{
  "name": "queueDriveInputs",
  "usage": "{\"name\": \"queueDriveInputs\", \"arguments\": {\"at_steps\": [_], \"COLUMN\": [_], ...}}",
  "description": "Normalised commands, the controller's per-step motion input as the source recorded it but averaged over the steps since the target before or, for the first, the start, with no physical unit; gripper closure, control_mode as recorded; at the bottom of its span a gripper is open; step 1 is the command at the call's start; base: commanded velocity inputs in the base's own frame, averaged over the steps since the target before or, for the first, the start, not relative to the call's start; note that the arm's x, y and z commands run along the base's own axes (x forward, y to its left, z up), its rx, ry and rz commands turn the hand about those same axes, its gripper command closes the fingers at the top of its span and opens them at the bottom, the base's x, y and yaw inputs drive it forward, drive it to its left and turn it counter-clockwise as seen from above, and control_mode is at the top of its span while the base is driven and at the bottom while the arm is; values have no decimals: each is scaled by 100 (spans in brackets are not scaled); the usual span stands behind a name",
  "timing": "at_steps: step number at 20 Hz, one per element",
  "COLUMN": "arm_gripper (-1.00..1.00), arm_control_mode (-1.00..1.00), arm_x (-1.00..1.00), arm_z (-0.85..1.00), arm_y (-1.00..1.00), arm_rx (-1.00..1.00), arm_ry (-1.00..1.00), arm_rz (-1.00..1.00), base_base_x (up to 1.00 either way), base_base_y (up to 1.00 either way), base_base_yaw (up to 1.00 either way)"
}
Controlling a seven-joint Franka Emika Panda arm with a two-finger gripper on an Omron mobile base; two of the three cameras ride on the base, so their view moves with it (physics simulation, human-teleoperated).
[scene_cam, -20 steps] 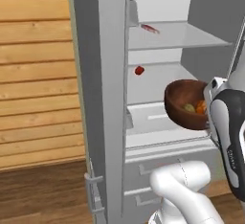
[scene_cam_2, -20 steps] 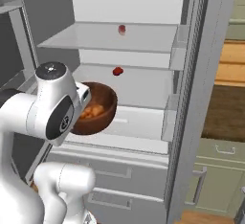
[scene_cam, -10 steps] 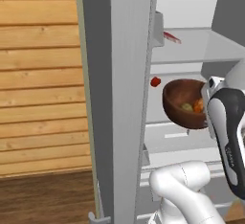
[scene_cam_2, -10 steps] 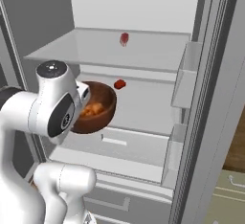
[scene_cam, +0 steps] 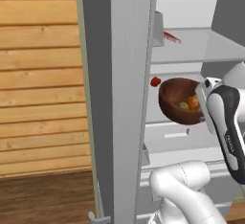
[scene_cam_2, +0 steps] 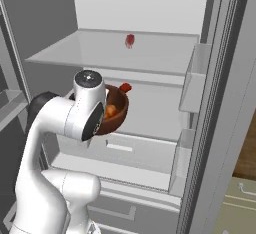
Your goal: Pick the chicken drumstick and potato from their plates and place them in the bowl. Then put the bowl in the fridge.
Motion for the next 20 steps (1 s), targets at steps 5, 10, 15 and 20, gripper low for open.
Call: {"name": "queueDriveInputs", "arguments": {"at_steps": [5,10,15,20], "arm_gripper": [100,100,100,100], "arm_control_mode": [-100,-100,-100,-100], "arm_x": [70,84,63,39], "arm_z": [-23,-17,-30,-37], "arm_y": [1,0,0,0], "arm_rx": [0,0,0,0], "arm_ry": [0,-1,-5,-6], "arm_rz": [0,0,0,0], "base_base_x": [0,0,0,0], "base_base_y": [0,0,0,0], "base_base_yaw": [0,0,0,0]}}
